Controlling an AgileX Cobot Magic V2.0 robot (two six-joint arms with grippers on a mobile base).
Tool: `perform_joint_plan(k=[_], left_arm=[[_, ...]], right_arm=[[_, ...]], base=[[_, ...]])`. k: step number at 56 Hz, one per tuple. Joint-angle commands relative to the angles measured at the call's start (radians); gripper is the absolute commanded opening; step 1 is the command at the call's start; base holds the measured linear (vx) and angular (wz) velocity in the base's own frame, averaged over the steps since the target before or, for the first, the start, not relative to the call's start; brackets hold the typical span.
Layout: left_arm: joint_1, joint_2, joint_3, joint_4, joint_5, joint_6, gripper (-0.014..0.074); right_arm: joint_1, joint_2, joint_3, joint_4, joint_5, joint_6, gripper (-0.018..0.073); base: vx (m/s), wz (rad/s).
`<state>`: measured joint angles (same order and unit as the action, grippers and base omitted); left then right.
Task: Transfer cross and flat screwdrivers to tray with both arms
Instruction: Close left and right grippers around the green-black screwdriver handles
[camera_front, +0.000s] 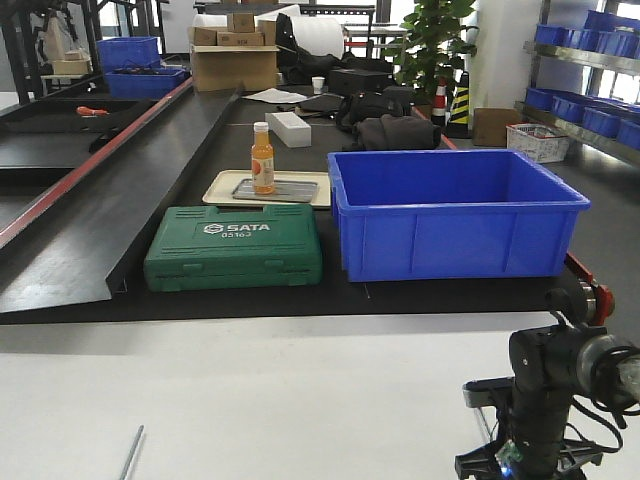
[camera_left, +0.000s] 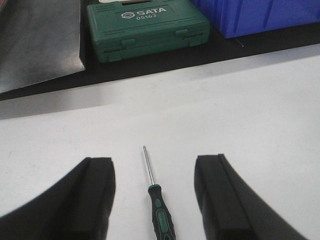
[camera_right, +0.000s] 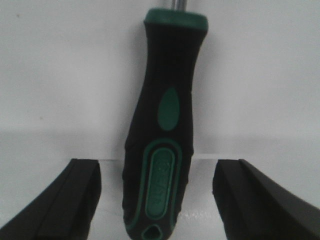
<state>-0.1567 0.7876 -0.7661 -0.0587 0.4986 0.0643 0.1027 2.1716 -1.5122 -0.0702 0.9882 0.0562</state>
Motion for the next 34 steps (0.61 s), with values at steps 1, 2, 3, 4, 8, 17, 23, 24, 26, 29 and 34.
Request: perform_joint_plan(k=[1, 2, 3, 4, 8, 17, 23, 24, 26, 29, 34], left_arm=[[-0.003, -0.005, -0.035, -0.006, -0.058, -0.009, 0.0486], [-0.003, -0.005, -0.035, -0.006, -0.056, -0.009, 0.0486], [-0.003, -0.005, -0.035, -0.006, -0.055, -0.009, 0.0486], [-0.003, -0.005, -0.035, -0.006, -0.054, -0.009, 0.0486], [-0.003, -0.005, -0.035, -0.007, -0.052, -0.009, 0.0486], [-0.003, -0.005, -0.035, -0.007, -0.052, -0.009, 0.0486], [-0.003, -0.005, -0.035, -0.007, -0.052, -0.009, 0.0486], [-0.003, -0.005, -0.035, -0.007, -0.052, -0.009, 0.0486], [-0.003, -0.006, -0.035, -0.007, -0.052, -0.009, 0.0486], [-0.003, -0.006, -0.035, -0.007, -0.052, -0.009, 0.0486], [-0.003, -0.006, -0.035, -0.008, -0.051, -0.009, 0.0486]], right_arm=[[-0.006, -0.065, -0.035, -0.002, -0.064, -0.004, 0.0519], [-0.006, -0.065, -0.035, -0.002, -0.074, -0.004, 0.0516], [-0.006, -0.065, -0.035, -0.002, -0.078, -0.004, 0.0514], [-0.006, -0.064, -0.035, -0.002, -0.085, -0.004, 0.0511], [-0.006, -0.058, -0.035, -0.002, -0.107, -0.004, 0.0505], [-0.006, -0.039, -0.035, -0.002, -0.125, -0.006, 0.0494], [-0.006, -0.025, -0.035, 0.002, -0.134, -0.007, 0.0479], [-0.006, -0.025, -0.035, 0.004, -0.134, -0.007, 0.0473], [-0.006, -0.02, -0.035, 0.007, -0.134, -0.007, 0.0459], [-0.006, -0.018, -0.035, 0.012, -0.133, -0.007, 0.0432], [-0.006, -0.018, -0.035, 0.02, -0.129, -0.007, 0.032]], base=[[0.0, 0.0], [0.0, 0.0], [0.0, 0.0], [0.0, 0.0], [0.0, 0.0], [0.0, 0.0], [0.0, 0.0], [0.0, 0.0], [0.0, 0.0], [0.0, 0.0], [0.0, 0.0]])
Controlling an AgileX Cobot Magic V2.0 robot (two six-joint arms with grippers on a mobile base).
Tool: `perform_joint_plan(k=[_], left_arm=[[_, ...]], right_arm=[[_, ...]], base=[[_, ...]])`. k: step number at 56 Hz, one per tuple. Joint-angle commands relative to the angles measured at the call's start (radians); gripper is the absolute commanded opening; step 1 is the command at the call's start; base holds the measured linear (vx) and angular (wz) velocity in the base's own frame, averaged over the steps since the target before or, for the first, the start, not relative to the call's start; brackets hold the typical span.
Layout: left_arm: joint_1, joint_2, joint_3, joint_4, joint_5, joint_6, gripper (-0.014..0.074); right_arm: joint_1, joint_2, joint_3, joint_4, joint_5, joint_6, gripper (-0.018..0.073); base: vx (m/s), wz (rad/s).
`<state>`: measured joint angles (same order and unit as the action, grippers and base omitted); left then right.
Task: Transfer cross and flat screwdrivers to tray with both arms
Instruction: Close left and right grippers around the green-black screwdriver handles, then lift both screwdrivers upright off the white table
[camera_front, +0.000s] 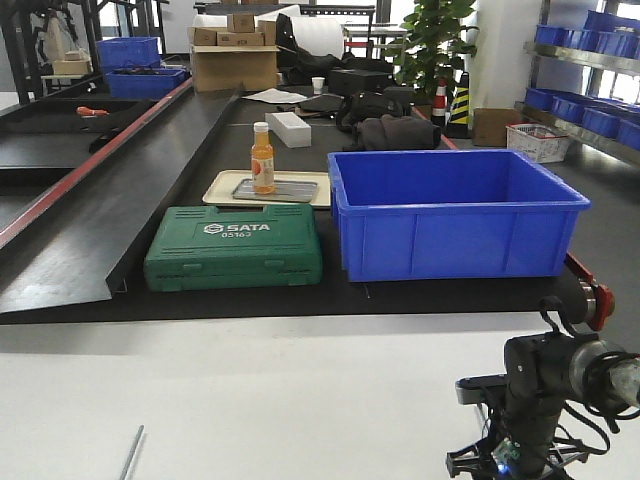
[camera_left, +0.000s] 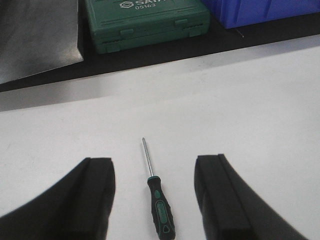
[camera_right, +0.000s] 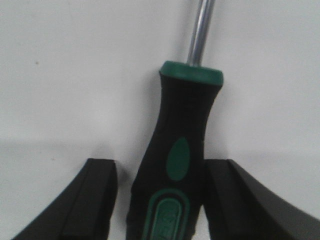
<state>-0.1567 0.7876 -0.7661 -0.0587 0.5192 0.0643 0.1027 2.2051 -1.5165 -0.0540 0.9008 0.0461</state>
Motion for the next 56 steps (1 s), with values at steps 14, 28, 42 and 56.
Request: perform_joint_plan(k=[14, 28, 42, 56], left_arm=[[-0.003, -0.003, -0.045, -0.074, -0.054, -0.072, 0.0486], [-0.003, 0.156, -0.221, -0.071, 0.099, -0.099, 0.0486], [-0.003, 0.513, -0.39, 0.106, 0.194, -0.249, 0.0486], [-0.003, 0.841, -0.458, 0.104, 0.24, -0.269, 0.0486]], right_arm=[[-0.006, -0.052, -0.03, 0.017, -0.015, -0.001, -0.0013], [-0.006, -0.052, -0.03, 0.018, 0.006, -0.01, -0.0012], [-0.006, -0.052, -0.03, 0.046, 0.03, -0.046, -0.0011], [-0.005, -0.052, -0.03, 0.078, 0.062, -0.06, -0.0011]], base=[[0.0, 0.0], [0.0, 0.0], [0.0, 0.0], [0.0, 0.0]])
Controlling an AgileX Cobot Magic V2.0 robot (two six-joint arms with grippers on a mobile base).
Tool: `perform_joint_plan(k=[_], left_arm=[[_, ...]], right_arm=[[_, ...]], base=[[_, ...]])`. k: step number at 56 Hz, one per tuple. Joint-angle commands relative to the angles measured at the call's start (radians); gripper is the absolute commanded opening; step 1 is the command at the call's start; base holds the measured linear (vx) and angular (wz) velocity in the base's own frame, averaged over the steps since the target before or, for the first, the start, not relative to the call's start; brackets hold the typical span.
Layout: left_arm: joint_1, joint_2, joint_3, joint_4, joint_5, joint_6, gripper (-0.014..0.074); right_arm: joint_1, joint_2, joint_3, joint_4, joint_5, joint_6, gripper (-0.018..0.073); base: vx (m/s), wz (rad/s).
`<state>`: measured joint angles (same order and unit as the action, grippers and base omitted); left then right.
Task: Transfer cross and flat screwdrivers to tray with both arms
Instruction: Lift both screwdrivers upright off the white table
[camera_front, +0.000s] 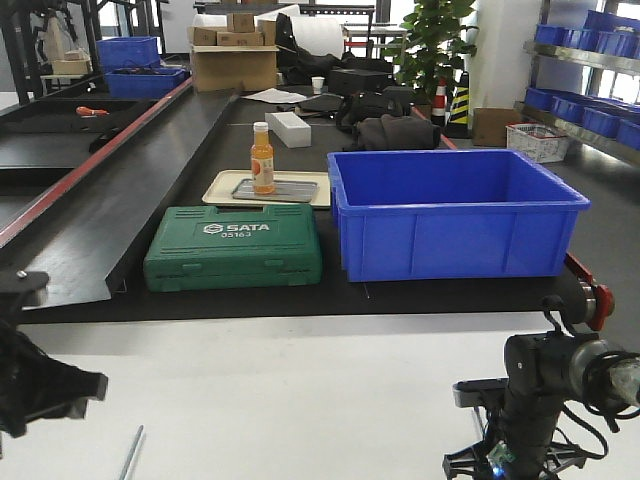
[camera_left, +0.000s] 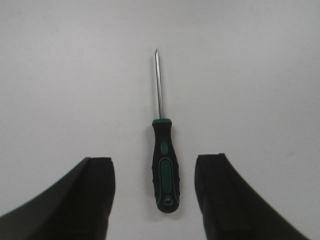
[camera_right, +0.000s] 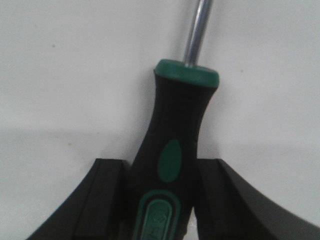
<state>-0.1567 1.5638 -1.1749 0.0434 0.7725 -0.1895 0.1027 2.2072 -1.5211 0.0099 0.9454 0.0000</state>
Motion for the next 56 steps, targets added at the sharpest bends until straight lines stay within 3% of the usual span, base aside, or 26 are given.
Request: perform_joint_plan(k=[1, 13, 29, 56], left_arm=[[-0.003, 0.09, -0.054, -0.001, -0.009, -0.015, 0.0486], [-0.004, 0.24, -0.06, -0.054, 0.003, -0.005, 0.0481], [-0.018, 0.3, -0.059, -0.102, -0.054, 0.02, 0.0455], [-0.018, 0.392, -0.058, -0.101, -0.06, 0.021, 0.0454]], right_arm=[[-0.005, -0.054, -0.026, 0.016, 0.018, -0.016, -0.0011], [-0.003, -0.054, -0.026, 0.023, 0.024, -0.033, -0.0008], [-0.003, -0.054, -0.026, 0.023, 0.024, -0.033, -0.0008], [-0.003, -0.054, -0.026, 0.026, 0.034, -0.033, -0.0008]], base=[[0.0, 0.0], [0.0, 0.0], [0.0, 0.0], [0.0, 0.0]])
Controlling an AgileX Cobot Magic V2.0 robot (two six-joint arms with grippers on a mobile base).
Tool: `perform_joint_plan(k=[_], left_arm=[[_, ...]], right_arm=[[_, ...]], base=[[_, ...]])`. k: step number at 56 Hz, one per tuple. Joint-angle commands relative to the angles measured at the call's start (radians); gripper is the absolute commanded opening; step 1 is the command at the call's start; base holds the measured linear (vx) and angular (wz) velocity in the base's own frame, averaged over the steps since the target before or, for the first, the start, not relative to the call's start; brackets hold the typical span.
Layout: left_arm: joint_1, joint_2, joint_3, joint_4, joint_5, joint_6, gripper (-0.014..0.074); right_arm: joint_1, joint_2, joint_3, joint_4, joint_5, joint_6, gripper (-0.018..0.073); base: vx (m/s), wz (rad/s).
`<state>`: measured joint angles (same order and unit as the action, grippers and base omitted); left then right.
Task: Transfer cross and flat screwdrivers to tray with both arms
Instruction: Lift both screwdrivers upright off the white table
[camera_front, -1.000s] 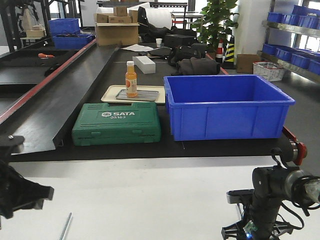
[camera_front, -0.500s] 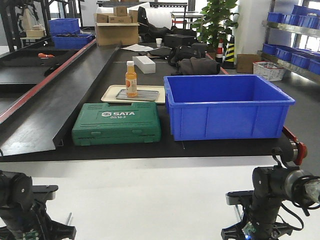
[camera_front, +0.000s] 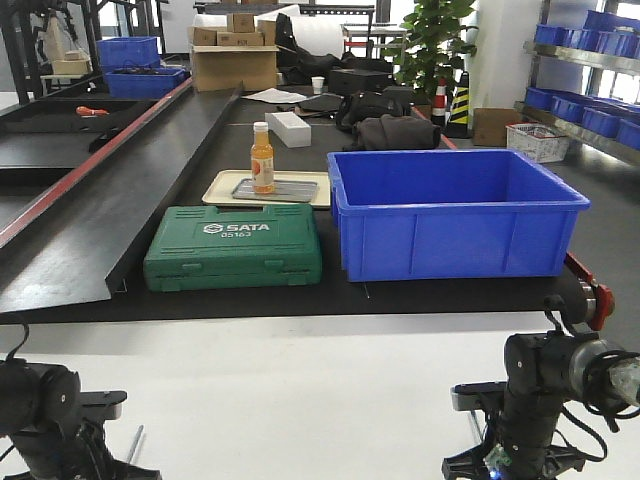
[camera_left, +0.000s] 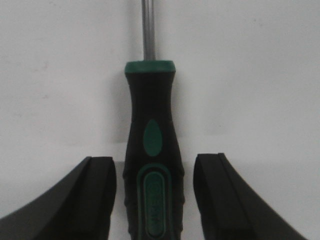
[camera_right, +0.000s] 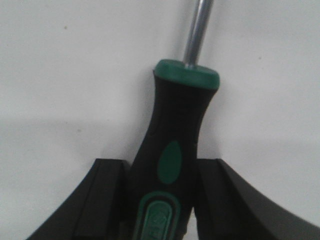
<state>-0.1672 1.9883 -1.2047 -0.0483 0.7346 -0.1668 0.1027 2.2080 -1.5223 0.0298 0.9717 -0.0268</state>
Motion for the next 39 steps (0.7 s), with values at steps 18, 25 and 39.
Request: perform_joint_plan(k=[18, 25, 39], left_arm=[[-0.011, 0.011, -0.027, -0.009, 0.008, -0.003, 0.0297], [-0.012, 0.01, -0.027, -0.008, 0.025, 0.004, 0.0038], [-0.013, -0.049, -0.027, -0.009, 0.042, 0.025, -0.0006]], right_arm=[[-0.003, -0.055, -0.025, 0.008, 0.01, -0.007, -0.0008], [-0.003, -0.055, -0.025, 0.013, 0.012, -0.007, -0.0008], [-0.003, -0.089, -0.025, 0.021, 0.016, -0.008, -0.0008]], base=[[0.0, 0.0], [0.0, 0.0], [0.0, 0.0]])
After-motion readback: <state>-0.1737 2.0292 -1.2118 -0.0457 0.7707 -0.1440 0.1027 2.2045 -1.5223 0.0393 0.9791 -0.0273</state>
